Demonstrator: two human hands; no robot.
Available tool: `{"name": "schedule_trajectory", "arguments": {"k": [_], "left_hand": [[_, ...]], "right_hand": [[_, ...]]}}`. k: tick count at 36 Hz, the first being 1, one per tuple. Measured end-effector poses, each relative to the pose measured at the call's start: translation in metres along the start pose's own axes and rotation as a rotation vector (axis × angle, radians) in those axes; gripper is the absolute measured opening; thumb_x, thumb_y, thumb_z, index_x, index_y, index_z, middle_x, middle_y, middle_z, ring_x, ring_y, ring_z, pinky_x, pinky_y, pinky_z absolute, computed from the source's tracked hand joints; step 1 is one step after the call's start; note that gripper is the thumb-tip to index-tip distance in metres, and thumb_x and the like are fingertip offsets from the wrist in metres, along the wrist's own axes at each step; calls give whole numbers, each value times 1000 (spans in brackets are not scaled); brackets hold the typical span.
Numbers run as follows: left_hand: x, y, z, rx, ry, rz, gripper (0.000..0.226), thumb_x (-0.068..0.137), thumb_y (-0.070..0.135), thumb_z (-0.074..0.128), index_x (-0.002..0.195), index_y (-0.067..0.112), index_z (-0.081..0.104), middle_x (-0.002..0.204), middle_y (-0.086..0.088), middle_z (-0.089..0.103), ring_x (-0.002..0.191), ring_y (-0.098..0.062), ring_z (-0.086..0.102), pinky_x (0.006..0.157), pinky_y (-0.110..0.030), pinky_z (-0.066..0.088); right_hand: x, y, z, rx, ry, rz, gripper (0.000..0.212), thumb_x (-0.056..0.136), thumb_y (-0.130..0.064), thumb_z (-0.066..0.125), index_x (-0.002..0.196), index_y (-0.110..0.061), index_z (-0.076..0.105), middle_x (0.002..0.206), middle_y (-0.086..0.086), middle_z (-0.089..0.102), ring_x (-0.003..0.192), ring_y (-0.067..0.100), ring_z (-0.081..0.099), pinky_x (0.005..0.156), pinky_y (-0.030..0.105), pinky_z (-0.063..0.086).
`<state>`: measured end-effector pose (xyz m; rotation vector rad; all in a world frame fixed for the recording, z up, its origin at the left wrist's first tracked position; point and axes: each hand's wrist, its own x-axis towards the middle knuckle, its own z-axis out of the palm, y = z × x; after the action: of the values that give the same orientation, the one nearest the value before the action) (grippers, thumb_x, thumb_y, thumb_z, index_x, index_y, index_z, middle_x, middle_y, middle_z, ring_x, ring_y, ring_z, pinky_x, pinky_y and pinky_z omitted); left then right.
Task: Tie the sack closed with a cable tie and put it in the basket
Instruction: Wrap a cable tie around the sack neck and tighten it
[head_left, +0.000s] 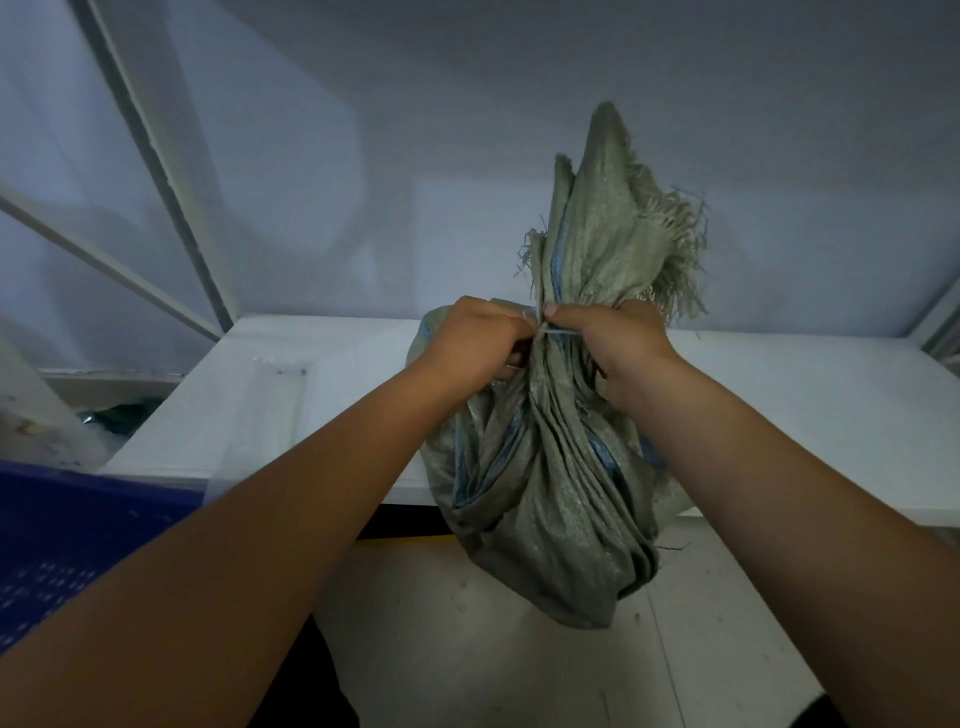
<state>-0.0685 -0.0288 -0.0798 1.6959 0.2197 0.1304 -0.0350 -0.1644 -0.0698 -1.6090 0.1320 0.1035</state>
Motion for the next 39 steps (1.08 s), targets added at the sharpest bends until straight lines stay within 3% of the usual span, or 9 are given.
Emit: {"name": "schedule_trajectory", "arguments": {"k": [2, 4, 11, 18, 23, 26, 30, 35, 39], "left_hand": [[1, -1, 0, 23, 23, 8, 22, 95, 5, 62, 103, -12, 74, 105, -35, 70, 80, -25, 60, 74, -34, 53], [1, -2, 0, 49, 37, 22, 22, 94, 6, 62, 101, -11, 74, 107, -34, 69, 80, -25, 62, 74, -36, 53], [2, -5, -2, 100, 64, 43, 25, 93, 5, 61, 95, -18, 70, 80, -22, 65, 69, -24, 55, 66, -33, 43], [3, -7, -3, 107, 98, 62, 25, 93, 4, 61, 94, -20, 69, 77, -22, 65, 66, -19, 56, 64, -26, 44], [5, -6, -5, 59, 131, 62, 23, 93, 5, 62, 91, -15, 73, 77, -20, 70, 66, -16, 60, 67, -26, 48], [3, -6, -3, 25, 131, 69, 19, 92, 4, 63, 87, -4, 79, 86, -18, 77, 74, -19, 66, 74, -30, 55], [1, -4, -2, -9, 147, 88, 21, 92, 0, 60, 85, 0, 80, 97, -23, 76, 82, -22, 68, 84, -38, 59], [2, -6, -3, -31, 152, 67, 43, 91, 4, 65, 57, 28, 80, 84, -3, 80, 87, -19, 74, 91, -42, 60], [-2, -3, -2, -58, 99, 74, 35, 93, 4, 64, 70, 22, 83, 88, -5, 80, 89, -20, 73, 94, -42, 59]], "right_hand": [[6, 3, -1, -49, -4, -13, 109, 45, -43, 92, 138, -3, 54, 133, 9, 63, 114, 32, 64, 99, 50, 55], [4, 2, -2, -124, 1, -28, 93, 54, -43, 91, 131, -4, 57, 127, 5, 63, 112, 30, 64, 98, 48, 55], [4, 2, -6, -353, 25, -48, 66, 70, -50, 86, 119, -10, 66, 116, 7, 69, 101, 29, 68, 87, 45, 61], [2, -3, -4, -233, -101, 106, 48, 80, -31, 84, 117, -6, 64, 111, 12, 70, 93, 31, 70, 71, 40, 63], [-1, -6, -4, -153, -193, 188, 8, 88, -17, 70, 93, -11, 66, 88, 8, 68, 69, 21, 64, 49, 24, 53], [-1, -7, -4, -102, -224, 242, 4, 90, -10, 62, 87, -9, 61, 76, 7, 60, 64, 20, 59, 55, 29, 52], [1, -7, -4, -26, -271, 293, 11, 90, 2, 53, 94, -5, 60, 86, 12, 62, 75, 24, 63, 56, 32, 58], [4, -5, -4, 14, -289, 284, 16, 90, 7, 53, 99, -4, 62, 98, 15, 64, 95, 29, 64, 76, 37, 61], [0, -6, -5, -3, -307, 280, 12, 90, -5, 61, 100, -6, 65, 90, 13, 67, 77, 24, 65, 71, 35, 58]]}}
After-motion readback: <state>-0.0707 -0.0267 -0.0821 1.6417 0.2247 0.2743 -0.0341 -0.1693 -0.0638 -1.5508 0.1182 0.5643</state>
